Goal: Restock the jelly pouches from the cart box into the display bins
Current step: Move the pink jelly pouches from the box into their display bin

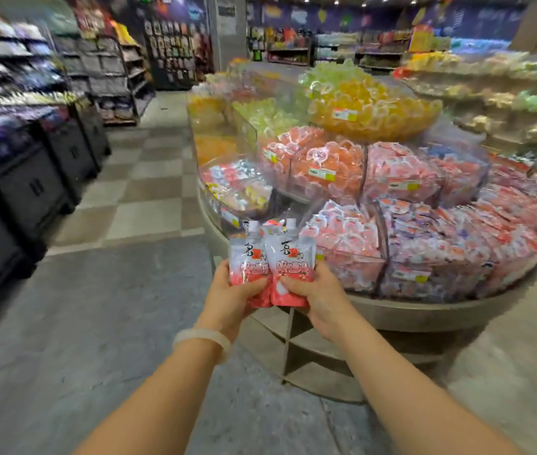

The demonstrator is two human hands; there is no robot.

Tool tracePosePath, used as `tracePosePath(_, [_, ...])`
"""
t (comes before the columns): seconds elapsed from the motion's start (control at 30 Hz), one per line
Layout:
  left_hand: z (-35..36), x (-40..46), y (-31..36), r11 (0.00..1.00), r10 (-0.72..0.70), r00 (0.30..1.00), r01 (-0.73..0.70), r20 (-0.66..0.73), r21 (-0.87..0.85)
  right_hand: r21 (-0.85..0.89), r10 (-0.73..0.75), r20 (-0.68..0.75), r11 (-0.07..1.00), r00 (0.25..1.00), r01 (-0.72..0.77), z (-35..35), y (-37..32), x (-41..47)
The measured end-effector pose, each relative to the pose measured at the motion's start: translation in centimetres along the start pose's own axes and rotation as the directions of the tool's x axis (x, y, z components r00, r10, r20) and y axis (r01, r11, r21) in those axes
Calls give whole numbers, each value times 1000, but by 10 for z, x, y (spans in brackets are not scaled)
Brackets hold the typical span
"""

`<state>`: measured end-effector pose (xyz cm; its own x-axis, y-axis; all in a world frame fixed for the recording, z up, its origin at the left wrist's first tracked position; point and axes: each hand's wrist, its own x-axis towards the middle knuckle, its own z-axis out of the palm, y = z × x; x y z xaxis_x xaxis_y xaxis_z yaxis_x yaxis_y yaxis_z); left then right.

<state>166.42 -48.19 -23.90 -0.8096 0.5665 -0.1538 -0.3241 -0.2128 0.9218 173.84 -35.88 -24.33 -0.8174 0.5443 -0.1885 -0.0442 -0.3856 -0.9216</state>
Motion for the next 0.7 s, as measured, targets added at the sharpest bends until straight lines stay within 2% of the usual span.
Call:
tracePosePath(0.23, [-46,106,29,1000,24,993,-24,-118,4,-39,-13,73,999,997,15,57,5,123])
tracePosePath(0.4, [-52,192,55,999,46,993,-44,-106,17,-57,2,78,998,997,2,77,-14,210])
tracePosePath(0.7, [-68,318,72,1000,-1,996,-1,-88,-13,-79,2,26,997,1000,0,97,-26,327])
